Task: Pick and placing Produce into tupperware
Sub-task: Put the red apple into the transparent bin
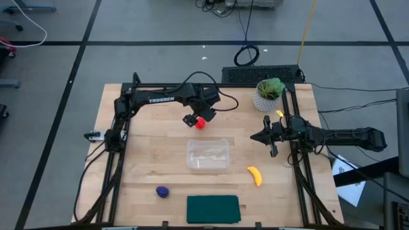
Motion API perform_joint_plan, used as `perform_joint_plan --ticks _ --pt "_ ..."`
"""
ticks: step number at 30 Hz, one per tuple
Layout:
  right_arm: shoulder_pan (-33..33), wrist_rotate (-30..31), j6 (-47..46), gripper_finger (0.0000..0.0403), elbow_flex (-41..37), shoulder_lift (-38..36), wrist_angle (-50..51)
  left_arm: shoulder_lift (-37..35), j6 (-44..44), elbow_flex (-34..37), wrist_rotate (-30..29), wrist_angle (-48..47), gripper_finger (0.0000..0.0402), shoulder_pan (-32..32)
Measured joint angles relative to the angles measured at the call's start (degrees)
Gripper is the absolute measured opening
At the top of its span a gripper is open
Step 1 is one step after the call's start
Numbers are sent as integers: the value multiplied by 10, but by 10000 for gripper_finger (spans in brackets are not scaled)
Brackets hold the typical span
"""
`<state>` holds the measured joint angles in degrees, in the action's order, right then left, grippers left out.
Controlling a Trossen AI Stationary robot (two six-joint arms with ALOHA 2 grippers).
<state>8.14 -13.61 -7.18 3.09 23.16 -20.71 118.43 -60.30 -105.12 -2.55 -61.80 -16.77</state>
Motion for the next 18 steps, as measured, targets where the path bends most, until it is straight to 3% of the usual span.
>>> perform_joint_plan --ticks 18 --pt "0 0 -18 0 0 0 0 -1 84 5 46 -11 393 4"
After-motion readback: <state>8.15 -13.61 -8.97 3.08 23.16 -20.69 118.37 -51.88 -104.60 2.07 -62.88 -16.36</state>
